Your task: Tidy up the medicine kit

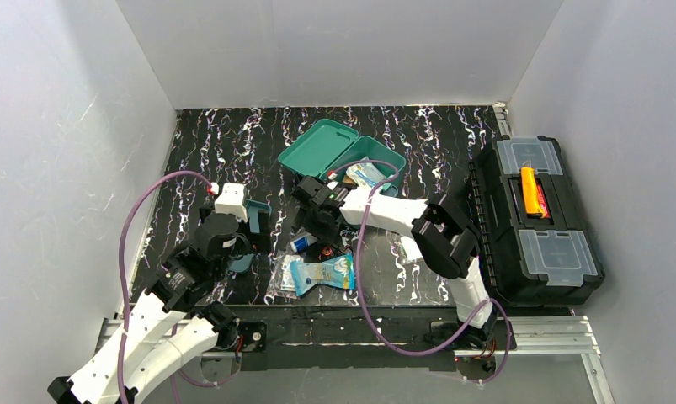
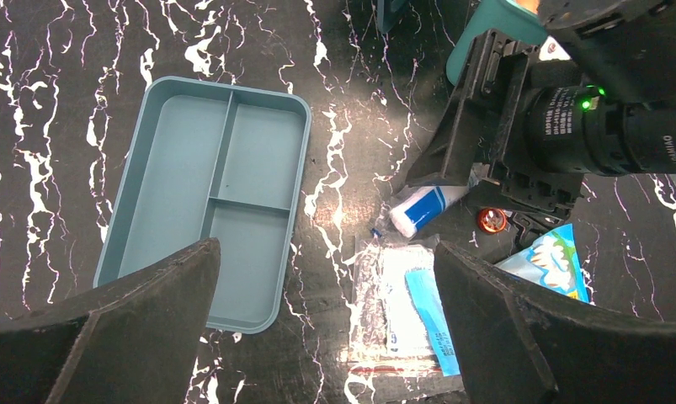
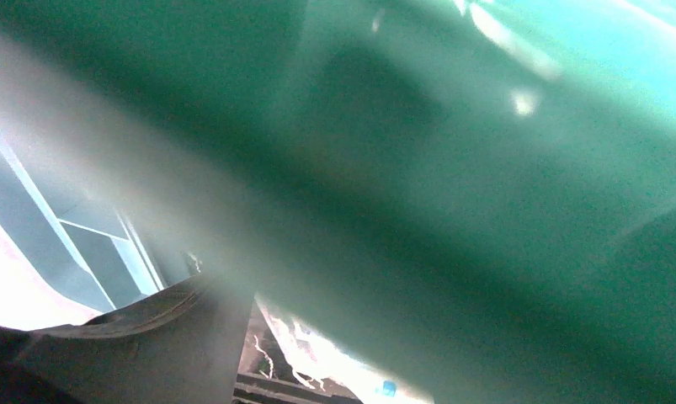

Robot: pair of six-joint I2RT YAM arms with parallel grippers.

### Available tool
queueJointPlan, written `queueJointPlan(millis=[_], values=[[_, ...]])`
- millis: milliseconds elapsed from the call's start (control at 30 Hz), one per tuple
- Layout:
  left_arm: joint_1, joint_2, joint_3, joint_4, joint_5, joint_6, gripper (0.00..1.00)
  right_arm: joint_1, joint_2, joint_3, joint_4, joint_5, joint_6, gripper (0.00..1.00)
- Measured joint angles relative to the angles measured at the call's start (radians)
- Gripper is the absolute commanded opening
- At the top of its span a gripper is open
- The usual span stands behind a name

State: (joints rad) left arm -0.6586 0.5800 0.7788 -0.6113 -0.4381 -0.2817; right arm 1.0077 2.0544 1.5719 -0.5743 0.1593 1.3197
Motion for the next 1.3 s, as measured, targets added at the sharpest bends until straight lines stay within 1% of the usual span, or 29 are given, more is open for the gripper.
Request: queueJointPlan(millis=[233, 533, 667, 833, 867, 900, 1067, 1200, 1300], values=[[0.000, 0.000, 0.000, 0.000, 0.008, 0.000, 0.98, 0.008, 0.017, 0.012, -0.023, 0.046, -0.025, 0.66], [0.000, 0.001, 0.000, 0.000, 0.009, 0.000, 0.98, 0.014, 0.024, 0.016, -0.030, 0.068, -0.046, 0.48], [0.000, 0.002, 0.000, 0.000, 0.009, 0.001, 0.98, 0.015, 0.026, 0.016, -0.029, 0.071, -0.054, 0.33], [0.000, 0.008, 0.000, 0.000, 0.010, 0.001, 0.98, 0.014, 0.026, 0.016, -0.019, 0.066, -0.061, 0.11], [0.000, 0.008, 0.000, 0.000, 0.010, 0.001, 0.98, 0.014, 0.026, 0.015, -0.011, 0.063, -0.063, 0.03], [0.000, 0.008, 0.000, 0.000, 0.010, 0.001, 0.98, 0.014, 0.024, 0.013, -0.006, 0.061, -0.063, 0.01], [0.000, 0.012, 0.000, 0.000, 0.010, 0.001, 0.98, 0.014, -0.004, -0.027, 0.031, 0.049, -0.082, 0.01], [0.000, -0.006, 0.000, 0.000, 0.002, 0.000, 0.98, 0.027, -0.081, -0.093, 0.046, 0.047, -0.105, 0.01], [0.000, -0.044, 0.000, 0.000, -0.024, -0.003, 0.98, 0.031, -0.160, -0.102, 0.071, 0.047, -0.117, 0.01]])
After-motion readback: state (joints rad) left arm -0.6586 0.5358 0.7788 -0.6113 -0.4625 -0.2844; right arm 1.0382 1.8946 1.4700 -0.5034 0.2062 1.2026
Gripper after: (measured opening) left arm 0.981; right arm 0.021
